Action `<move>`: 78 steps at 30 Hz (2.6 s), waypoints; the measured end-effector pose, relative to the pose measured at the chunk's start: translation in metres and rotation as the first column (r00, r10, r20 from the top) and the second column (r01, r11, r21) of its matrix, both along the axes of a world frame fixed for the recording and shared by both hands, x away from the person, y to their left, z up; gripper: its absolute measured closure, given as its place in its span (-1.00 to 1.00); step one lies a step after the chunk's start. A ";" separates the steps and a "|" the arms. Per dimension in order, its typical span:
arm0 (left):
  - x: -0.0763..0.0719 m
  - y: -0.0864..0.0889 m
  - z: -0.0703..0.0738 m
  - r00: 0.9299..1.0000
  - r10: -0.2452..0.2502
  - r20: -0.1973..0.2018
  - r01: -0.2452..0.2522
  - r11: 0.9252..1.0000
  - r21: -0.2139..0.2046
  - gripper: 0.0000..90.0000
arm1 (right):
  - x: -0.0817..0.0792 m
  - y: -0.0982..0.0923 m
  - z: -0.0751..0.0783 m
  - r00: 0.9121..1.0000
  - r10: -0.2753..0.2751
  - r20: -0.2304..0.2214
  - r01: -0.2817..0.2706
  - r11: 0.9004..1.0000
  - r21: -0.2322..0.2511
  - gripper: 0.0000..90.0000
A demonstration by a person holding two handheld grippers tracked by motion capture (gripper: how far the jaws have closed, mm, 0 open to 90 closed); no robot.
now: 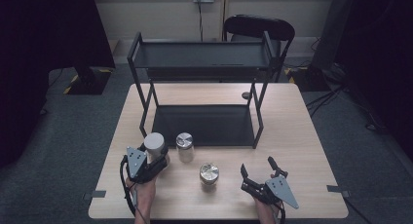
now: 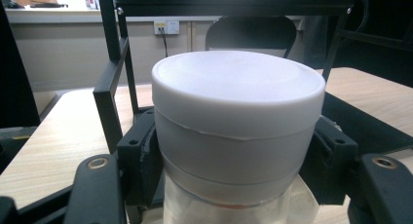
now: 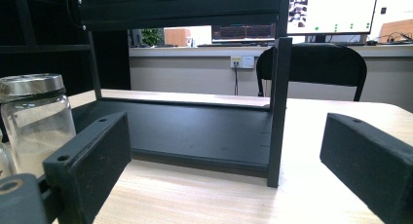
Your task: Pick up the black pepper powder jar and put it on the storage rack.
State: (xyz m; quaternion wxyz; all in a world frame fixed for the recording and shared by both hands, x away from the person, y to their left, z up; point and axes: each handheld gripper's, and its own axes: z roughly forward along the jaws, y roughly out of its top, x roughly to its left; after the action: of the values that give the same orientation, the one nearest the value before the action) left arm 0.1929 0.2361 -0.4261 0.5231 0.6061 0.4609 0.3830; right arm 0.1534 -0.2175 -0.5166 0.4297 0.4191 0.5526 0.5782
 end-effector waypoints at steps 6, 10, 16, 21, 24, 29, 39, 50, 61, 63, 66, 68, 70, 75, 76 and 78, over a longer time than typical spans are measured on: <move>0.005 -0.001 0.002 1.000 0.006 -0.003 -0.006 1.000 -0.001 -0.24 | 0.000 0.000 0.000 1.000 -0.001 0.000 0.001 1.000 0.000 -0.93; 0.009 -0.001 0.003 1.000 0.003 -0.012 -0.003 1.000 -0.002 -0.24 | 0.000 0.000 0.000 1.000 0.000 0.000 0.000 1.000 0.003 -0.93; 0.015 -0.001 0.003 1.000 0.002 -0.016 -0.002 1.000 -0.005 -0.24 | 0.000 0.000 0.000 1.000 0.000 0.001 0.000 1.000 0.003 -0.93; 0.023 -0.003 0.006 1.000 -0.001 -0.026 0.001 1.000 0.000 -0.24 | 0.000 0.000 0.000 1.000 0.002 0.001 -0.002 1.000 0.002 -0.93; 0.025 -0.005 0.007 1.000 0.004 -0.026 -0.004 1.000 0.006 -0.24 | 0.000 -0.001 0.000 1.000 0.003 0.001 -0.003 1.000 0.004 -0.93; 0.030 -0.006 0.008 1.000 0.007 -0.029 -0.007 1.000 0.002 -0.24 | 0.000 -0.001 0.000 1.000 0.003 0.001 -0.003 1.000 0.006 -0.93; 0.037 -0.008 0.013 0.999 0.019 -0.029 -0.019 1.000 0.005 -0.24 | 0.000 -0.002 -0.001 1.000 0.002 -0.001 -0.002 1.000 0.018 -0.93; 0.052 -0.012 0.027 1.000 0.024 -0.015 -0.023 1.000 0.019 -0.24 | 0.000 -0.002 0.000 1.000 0.006 -0.001 -0.006 1.000 0.015 -0.93; 0.066 -0.012 0.031 0.999 0.039 -0.028 -0.039 0.999 0.013 -0.24 | 0.000 -0.002 0.000 1.000 0.010 0.000 -0.010 1.000 0.010 -0.93; 0.070 -0.011 0.032 0.999 0.038 -0.036 -0.038 0.999 0.007 -0.24 | 0.000 -0.002 -0.001 1.000 0.010 0.001 -0.010 1.000 0.009 -0.93; 0.073 -0.012 0.033 0.999 0.036 -0.038 -0.036 0.999 0.014 -0.24 | 0.000 -0.003 -0.001 1.000 0.011 0.001 -0.011 1.000 0.009 -0.93; 0.075 -0.014 0.035 0.998 0.039 -0.041 -0.038 0.999 0.020 -0.24 | 0.000 -0.002 -0.001 1.000 0.011 0.001 -0.011 1.000 0.008 -0.93; 0.076 -0.017 0.038 0.998 0.043 -0.038 -0.042 0.998 0.036 -0.24 | 0.000 -0.002 0.000 1.000 0.011 0.001 -0.011 1.000 0.008 -0.93; 0.084 -0.019 0.043 0.999 0.033 -0.039 -0.032 0.999 0.041 -0.24 | 0.000 -0.003 -0.001 1.000 0.010 0.000 -0.010 1.000 0.012 -0.93; 0.085 -0.019 0.044 0.999 0.030 -0.038 -0.029 0.999 0.043 -0.24 | 0.000 -0.003 -0.001 1.000 0.011 0.001 -0.011 1.000 0.011 -0.93; 0.089 -0.020 0.046 0.999 0.030 -0.041 -0.028 0.998 0.048 -0.24 | 0.000 -0.003 -0.001 1.000 0.011 0.001 -0.011 1.000 0.011 -0.93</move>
State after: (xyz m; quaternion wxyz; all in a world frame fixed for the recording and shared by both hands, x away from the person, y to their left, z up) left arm 0.2815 0.2162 -0.3802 0.4932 0.6193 0.4713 0.3888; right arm 0.1537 -0.2201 -0.5172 0.4243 0.4183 0.5516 0.5837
